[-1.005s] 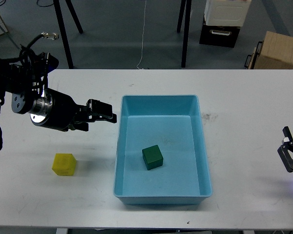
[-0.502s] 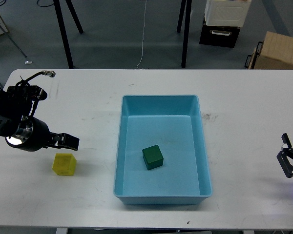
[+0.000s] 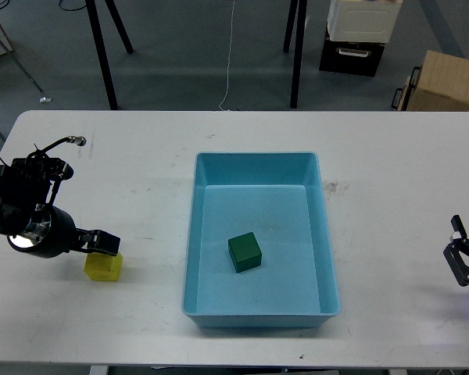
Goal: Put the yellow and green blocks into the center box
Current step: 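Close the left gripper on the yellow cube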
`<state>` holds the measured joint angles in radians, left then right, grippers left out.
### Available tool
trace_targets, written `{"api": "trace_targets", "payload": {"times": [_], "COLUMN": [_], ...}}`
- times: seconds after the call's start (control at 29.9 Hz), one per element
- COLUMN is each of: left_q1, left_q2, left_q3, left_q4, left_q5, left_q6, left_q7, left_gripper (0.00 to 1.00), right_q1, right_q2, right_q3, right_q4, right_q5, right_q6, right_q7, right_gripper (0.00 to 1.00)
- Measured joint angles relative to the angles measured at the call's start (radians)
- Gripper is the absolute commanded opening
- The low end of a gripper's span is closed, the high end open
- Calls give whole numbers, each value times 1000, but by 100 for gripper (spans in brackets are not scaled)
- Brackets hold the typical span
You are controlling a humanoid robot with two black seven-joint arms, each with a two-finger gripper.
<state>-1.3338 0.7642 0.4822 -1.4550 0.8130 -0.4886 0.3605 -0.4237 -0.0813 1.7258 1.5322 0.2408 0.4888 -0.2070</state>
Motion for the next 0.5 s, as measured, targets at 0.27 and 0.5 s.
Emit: {"api": "trace_targets", "payload": {"times": [0.27, 0.5], "left_q1": [77, 100], "left_q2": [-46, -61], "left_q3": [-42, -61], "left_q4": [55, 59], "left_q5": [29, 110], "left_q6": [0, 0], "left_q7": [0, 4], "left_gripper": [86, 18], "right_q1": [-7, -7], "right_q2": [-1, -1], "right_q3": [2, 3], "right_q4": [0, 0], "right_q5": [0, 0], "right_q6": [0, 0], "right_q7": [0, 0], "right_gripper": [100, 100]}}
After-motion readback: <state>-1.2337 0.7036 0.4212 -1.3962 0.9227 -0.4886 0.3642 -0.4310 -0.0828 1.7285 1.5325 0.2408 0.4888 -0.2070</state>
